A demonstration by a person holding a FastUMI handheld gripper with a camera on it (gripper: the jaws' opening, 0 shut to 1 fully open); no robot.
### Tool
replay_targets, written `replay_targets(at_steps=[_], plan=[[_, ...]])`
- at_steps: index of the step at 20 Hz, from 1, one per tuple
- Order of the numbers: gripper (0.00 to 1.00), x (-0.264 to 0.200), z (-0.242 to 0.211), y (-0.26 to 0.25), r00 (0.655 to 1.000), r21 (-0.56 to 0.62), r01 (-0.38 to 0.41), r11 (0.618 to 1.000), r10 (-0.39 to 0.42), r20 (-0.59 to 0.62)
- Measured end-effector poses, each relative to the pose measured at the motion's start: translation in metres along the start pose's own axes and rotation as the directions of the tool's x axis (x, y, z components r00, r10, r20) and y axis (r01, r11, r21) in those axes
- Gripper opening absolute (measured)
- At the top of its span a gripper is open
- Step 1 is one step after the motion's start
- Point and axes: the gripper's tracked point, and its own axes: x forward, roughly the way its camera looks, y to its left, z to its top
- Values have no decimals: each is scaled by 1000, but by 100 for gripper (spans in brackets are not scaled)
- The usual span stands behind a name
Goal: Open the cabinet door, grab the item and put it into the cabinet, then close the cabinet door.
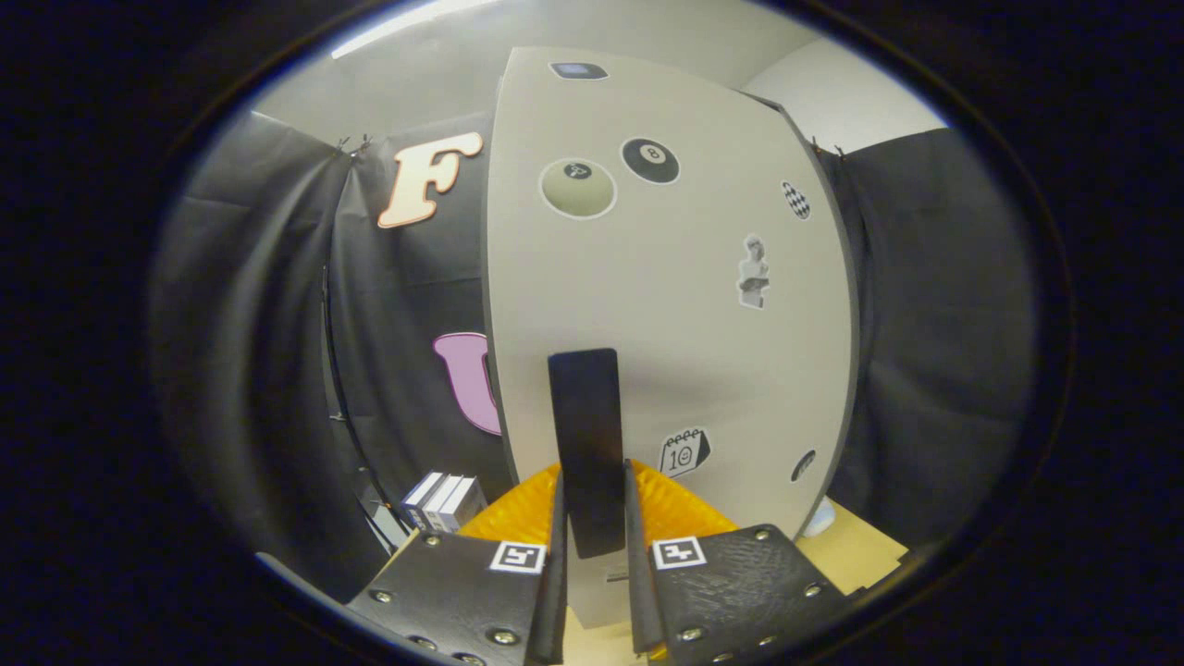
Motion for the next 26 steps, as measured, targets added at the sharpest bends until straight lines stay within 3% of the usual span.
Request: replay_targets(at_steps=[2,3,4,13,26], plan=[[28,-13,2,-8,1000,11,9,1000,-9,4],[28,7,-9,-17,1000,2,-1,1000,1,-3],[18,-16,1,-18,1000,22,7,1000,-7,18],[18,-42,2,-34,1000,57,4,998,-3,-18],[17,-118,11,-114,995,56,97,994,-96,-22]])
